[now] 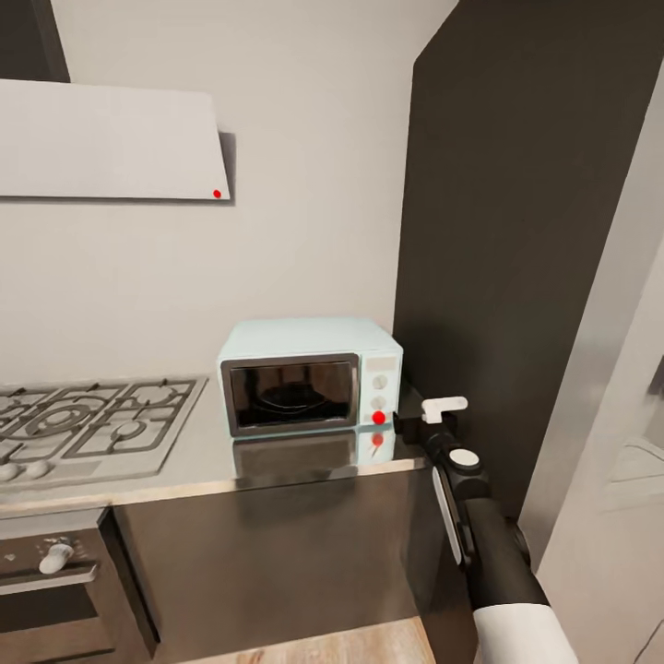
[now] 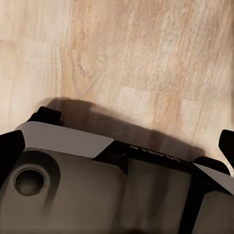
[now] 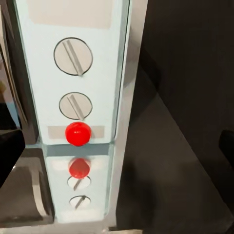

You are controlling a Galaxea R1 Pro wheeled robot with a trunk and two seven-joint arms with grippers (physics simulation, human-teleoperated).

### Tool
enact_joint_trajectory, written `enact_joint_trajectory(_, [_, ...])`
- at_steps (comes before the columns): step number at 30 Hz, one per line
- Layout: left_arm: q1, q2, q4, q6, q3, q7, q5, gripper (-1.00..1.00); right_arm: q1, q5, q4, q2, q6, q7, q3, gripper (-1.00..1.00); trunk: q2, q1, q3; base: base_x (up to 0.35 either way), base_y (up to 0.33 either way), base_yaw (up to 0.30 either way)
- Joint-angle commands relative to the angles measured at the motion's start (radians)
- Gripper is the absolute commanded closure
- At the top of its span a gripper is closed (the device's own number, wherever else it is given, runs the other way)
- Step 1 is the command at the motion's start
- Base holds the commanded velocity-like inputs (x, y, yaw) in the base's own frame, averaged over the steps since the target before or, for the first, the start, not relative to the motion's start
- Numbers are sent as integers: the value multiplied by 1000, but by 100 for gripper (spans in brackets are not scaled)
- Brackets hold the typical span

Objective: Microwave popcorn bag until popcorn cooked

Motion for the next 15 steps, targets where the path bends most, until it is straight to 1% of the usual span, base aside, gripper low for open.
enact_joint_trajectory(1, [-1, 0, 2, -1, -8, -3, 11, -100, -1, 11, -2, 1, 5, 7, 0, -100, -1, 0, -1, 48, -37, 0])
enact_joint_trajectory(6, [-1, -1, 1, -1, -8, -3, 10, -100, -1, 13, -8, 1, 34, 10, 2, -100, -1, 0, -1, 12, -9, 0])
enact_joint_trajectory(9, [-1, -1, 1, -1, -8, -4, 10, -100, -1, 12, -15, 1, 113, 9, 3, -100, -1, 0, -1, 0, 0, 10])
enact_joint_trajectory(11, [-1, -1, 1, -1, -8, -4, 9, -100, 0, 12, -16, 1, 132, 9, 3, -100, -1, 0, -1, 0, 0, 157])
enact_joint_trajectory(15, [-1, -1, 1, -1, -8, -4, 9, -100, 0, 12, -7, 1, 139, 9, 2, -100, -1, 0, -1, 0, 0, 246])
